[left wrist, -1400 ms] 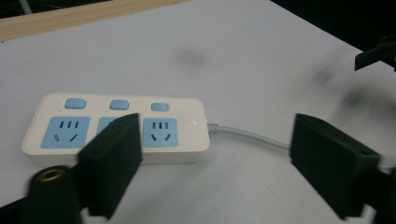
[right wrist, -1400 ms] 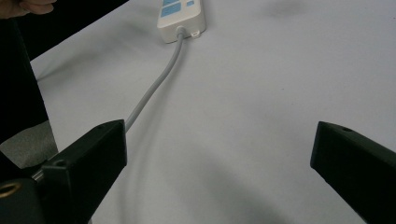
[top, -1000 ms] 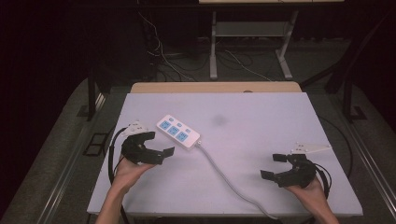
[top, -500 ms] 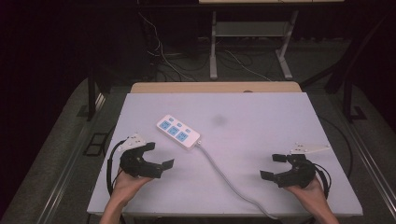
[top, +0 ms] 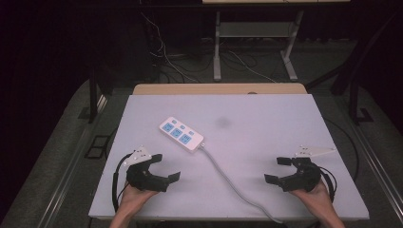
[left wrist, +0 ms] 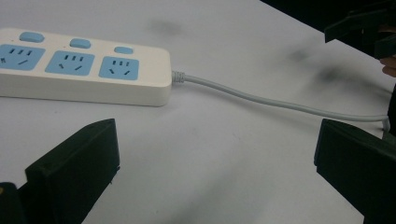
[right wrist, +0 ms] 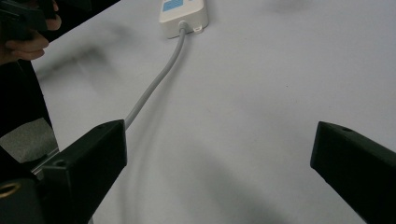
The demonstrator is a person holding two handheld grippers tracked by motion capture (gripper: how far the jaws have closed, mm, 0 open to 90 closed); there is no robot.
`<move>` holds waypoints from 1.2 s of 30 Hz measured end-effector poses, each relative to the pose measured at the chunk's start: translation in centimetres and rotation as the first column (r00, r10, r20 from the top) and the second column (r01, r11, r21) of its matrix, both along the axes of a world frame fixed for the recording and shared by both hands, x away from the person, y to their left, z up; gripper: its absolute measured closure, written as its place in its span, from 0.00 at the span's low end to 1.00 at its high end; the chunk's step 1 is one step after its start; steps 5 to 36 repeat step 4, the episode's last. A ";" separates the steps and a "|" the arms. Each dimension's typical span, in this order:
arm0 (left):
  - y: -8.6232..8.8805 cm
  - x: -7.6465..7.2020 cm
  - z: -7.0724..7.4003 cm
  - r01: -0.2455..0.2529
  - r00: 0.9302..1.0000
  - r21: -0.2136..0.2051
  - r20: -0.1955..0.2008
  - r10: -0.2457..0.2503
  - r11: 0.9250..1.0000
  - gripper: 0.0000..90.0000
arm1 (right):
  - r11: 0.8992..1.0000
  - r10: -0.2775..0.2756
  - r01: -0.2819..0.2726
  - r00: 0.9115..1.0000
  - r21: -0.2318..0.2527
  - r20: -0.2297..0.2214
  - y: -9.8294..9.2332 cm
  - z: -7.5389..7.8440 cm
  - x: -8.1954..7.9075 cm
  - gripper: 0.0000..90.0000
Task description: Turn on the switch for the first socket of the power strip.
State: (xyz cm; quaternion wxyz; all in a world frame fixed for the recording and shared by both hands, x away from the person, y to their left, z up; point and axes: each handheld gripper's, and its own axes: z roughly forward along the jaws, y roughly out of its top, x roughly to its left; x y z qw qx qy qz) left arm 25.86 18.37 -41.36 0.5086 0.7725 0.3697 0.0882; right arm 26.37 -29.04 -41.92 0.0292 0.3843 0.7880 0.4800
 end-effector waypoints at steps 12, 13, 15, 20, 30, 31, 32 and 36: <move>-0.2 -0.1 -0.5 0.001 1.000 0.020 -0.008 -0.001 1.000 0.00 | 1.000 0.002 -0.002 1.000 0.000 0.002 0.0 0.0 0.0 0.04; -0.2 -0.1 -0.5 0.001 1.000 0.020 -0.008 -0.001 1.000 0.00 | 1.000 0.002 -0.002 1.000 0.000 0.002 0.0 0.0 0.0 0.04; -0.2 -0.1 -0.5 0.001 1.000 0.020 -0.008 -0.001 1.000 0.00 | 1.000 0.002 -0.002 1.000 0.000 0.002 0.0 0.0 0.0 0.04; -0.2 -0.1 -0.5 0.001 1.000 0.020 -0.008 -0.001 1.000 0.00 | 1.000 0.002 -0.002 1.000 0.000 0.002 0.0 0.0 0.0 0.04; -0.2 -0.1 -0.5 0.001 1.000 0.020 -0.008 -0.001 1.000 0.00 | 1.000 0.002 -0.002 1.000 0.000 0.002 0.0 0.0 0.0 0.04; -0.2 -0.1 -0.5 0.001 1.000 0.020 -0.008 -0.001 1.000 0.00 | 1.000 0.002 -0.002 1.000 0.000 0.002 0.0 0.0 0.0 0.04; -0.2 -0.1 -0.5 0.001 1.000 0.020 -0.008 -0.001 1.000 0.00 | 1.000 0.002 -0.002 1.000 0.000 0.002 0.0 0.0 0.0 0.04; -0.2 -0.1 -0.5 0.001 1.000 0.020 -0.008 -0.001 1.000 0.00 | 1.000 0.002 -0.002 1.000 0.000 0.002 0.0 0.0 0.0 0.04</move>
